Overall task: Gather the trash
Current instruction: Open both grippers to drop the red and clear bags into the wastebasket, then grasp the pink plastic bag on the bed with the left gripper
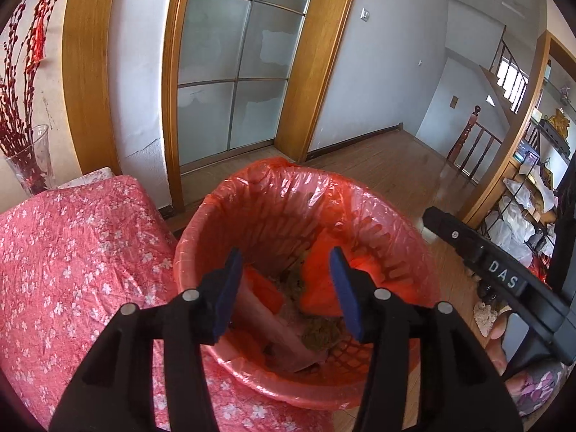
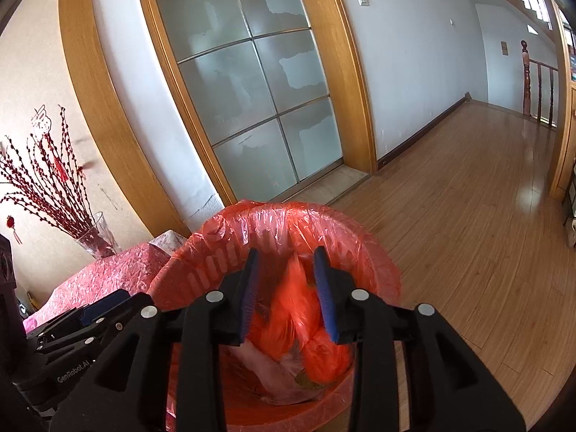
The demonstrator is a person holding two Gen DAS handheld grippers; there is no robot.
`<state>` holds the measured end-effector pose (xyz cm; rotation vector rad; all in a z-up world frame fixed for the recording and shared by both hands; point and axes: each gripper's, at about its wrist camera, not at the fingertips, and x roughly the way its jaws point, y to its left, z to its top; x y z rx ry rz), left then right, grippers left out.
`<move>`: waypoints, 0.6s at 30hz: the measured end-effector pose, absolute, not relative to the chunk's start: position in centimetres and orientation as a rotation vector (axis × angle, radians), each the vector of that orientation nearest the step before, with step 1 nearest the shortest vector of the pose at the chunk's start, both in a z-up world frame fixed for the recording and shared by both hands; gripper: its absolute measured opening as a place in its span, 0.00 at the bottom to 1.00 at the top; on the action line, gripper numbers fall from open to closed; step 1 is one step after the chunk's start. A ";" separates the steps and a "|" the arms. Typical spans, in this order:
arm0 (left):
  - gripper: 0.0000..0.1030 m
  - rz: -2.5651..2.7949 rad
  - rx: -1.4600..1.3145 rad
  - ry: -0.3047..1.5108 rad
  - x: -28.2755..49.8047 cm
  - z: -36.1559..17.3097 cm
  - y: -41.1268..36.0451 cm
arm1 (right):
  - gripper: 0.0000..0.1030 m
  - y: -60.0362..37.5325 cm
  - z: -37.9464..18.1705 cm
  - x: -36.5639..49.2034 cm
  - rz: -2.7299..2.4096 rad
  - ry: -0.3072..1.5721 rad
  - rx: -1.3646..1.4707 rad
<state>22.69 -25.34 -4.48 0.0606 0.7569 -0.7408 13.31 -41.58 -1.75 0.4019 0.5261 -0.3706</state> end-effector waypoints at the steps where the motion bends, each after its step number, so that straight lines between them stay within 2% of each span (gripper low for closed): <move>1: 0.49 -0.734 0.057 0.757 22.7 -4.5 -25.0 | 0.36 -41.5 -1.7 13.3 -0.372 0.525 0.398; 7: 0.52 -0.672 0.037 0.732 22.6 -4.2 -21.8 | 0.46 -40.3 -1.4 13.4 -0.382 0.519 0.334; 18: 0.55 -0.424 0.056 0.631 20.7 -2.5 -11.4 | 0.48 -35.3 -1.0 14.8 -0.283 0.534 0.252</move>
